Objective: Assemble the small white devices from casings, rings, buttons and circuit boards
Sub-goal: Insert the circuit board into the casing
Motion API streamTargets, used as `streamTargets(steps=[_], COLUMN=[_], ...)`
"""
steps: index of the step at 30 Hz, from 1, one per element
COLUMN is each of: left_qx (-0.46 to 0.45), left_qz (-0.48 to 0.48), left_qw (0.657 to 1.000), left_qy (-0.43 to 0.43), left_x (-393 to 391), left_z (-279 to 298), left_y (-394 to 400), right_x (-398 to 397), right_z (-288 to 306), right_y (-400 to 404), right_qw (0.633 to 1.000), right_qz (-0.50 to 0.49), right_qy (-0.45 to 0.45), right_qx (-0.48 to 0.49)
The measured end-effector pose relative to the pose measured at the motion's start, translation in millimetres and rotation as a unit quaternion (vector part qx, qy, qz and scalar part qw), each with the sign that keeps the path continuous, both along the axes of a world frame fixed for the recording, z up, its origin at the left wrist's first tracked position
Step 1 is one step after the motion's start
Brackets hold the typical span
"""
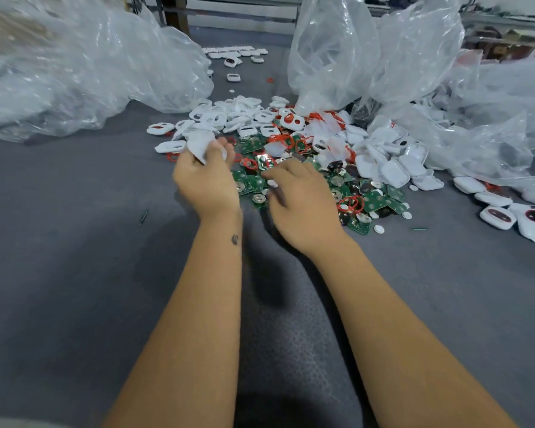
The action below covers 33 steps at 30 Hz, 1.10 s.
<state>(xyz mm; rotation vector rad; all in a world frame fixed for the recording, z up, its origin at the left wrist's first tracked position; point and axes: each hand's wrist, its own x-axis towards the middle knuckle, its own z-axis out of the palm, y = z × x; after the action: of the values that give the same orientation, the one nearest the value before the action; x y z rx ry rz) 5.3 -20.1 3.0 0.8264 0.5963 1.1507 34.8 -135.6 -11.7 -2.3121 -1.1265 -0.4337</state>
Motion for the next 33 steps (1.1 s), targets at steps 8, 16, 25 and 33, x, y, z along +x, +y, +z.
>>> streamTargets(steps=[8, 16, 25, 33], left_qx=[-0.088, -0.114, -0.017, 0.005], left_qz=[0.121, 0.075, -0.115, -0.273], left_qw=[0.987, 0.99, 0.992, 0.959], left_qy=[-0.055, -0.027, 0.056, 0.079], left_x=[-15, -11, 1, 7], left_z=[2, 1, 3, 1], left_y=[21, 19, -8, -43], right_x=[2, 9, 14, 24], right_z=[-5, 9, 19, 20], right_y=[61, 37, -29, -53], right_qw=[0.977, 0.991, 0.923, 0.8], right_qz=[0.106, 0.076, 0.053, 0.087], right_qy=[0.005, 0.039, 0.317, 0.417], right_qx=[-0.186, -0.107, 0.211, 0.423])
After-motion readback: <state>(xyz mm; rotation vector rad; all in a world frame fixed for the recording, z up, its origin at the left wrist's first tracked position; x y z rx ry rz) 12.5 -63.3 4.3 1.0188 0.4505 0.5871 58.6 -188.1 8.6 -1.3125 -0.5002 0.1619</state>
